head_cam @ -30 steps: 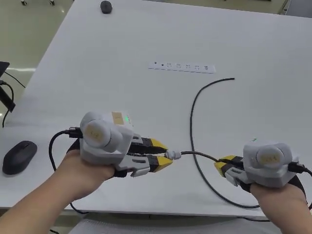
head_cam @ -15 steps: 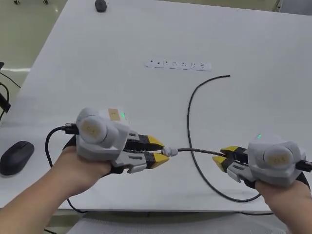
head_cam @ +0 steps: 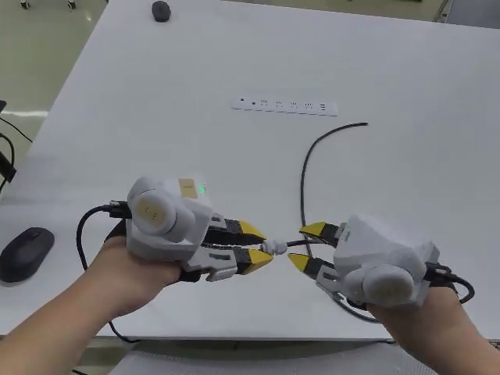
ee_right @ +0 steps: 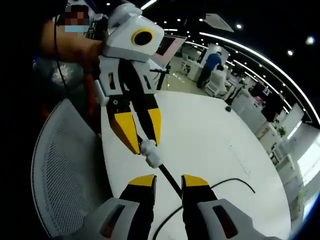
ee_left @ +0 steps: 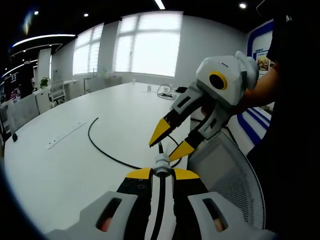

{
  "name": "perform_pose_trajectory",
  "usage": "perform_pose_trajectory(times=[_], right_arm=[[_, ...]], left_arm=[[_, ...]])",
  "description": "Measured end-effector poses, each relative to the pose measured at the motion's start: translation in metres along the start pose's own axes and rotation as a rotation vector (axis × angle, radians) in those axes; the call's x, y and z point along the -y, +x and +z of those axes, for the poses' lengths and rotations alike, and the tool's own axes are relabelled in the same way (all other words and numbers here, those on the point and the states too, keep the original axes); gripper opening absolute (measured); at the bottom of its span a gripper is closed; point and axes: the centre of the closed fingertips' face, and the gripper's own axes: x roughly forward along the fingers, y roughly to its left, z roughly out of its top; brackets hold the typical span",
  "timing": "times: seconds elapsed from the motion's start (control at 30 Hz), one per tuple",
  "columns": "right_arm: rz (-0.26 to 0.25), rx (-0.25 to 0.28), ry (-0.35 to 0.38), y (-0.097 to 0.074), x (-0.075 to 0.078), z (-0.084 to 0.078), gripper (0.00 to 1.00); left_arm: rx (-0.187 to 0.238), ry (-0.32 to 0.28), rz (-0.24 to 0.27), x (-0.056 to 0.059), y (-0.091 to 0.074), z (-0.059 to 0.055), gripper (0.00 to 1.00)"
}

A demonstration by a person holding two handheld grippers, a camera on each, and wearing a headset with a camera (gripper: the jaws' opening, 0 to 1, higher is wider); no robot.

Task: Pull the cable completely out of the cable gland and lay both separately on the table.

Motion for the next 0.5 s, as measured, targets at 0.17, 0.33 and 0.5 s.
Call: perform_pose_trajectory(times=[0.17,0.33,0.5], right_arm=[[-0.017,-0.026,-0.038,0.0022,0.0018,-0.0020,0.05],[-0.004,-0.030,-0.033,0.0029,0.0006,-0.0036,0.04],[-0.004,-0.028,-0.003,0.0018,0.0027,-0.0046,0.03]], left_arm=[[-0.013,0.003,-0.007,0.0022,0.0021,-0.0038,0.15],[-0.015,0.003,-0.005,0.0020,0.0025,-0.0043,0.15],[-0.013,0.012,-0.002,0.0016,0.0019,-0.0030,0.15]])
